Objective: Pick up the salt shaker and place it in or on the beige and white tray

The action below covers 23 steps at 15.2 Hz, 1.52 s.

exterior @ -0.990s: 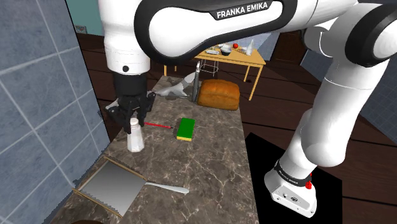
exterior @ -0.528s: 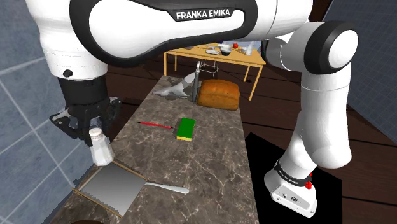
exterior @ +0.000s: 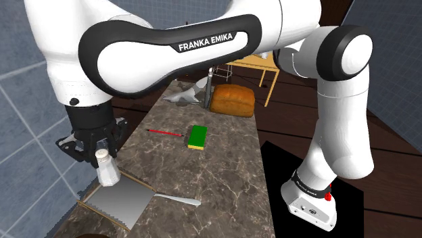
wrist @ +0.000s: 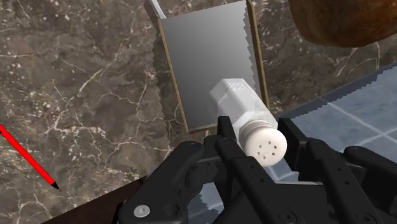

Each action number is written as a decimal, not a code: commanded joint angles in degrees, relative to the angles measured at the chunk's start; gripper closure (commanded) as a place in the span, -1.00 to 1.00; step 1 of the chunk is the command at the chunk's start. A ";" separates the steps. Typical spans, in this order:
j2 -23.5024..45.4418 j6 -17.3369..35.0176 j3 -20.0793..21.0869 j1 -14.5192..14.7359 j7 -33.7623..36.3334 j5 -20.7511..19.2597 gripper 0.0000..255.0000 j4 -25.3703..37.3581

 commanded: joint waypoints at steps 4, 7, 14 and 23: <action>0.53 3.56 -0.24 -0.22 0.30 -0.40 1.00 -3.12; 0.92 5.66 -0.42 -0.33 0.47 -0.69 1.00 -4.90; 1.71 8.66 -0.75 -0.39 0.78 -1.24 1.00 -7.23; 1.71 8.66 -0.75 -0.39 0.78 -1.24 -1.00 -7.24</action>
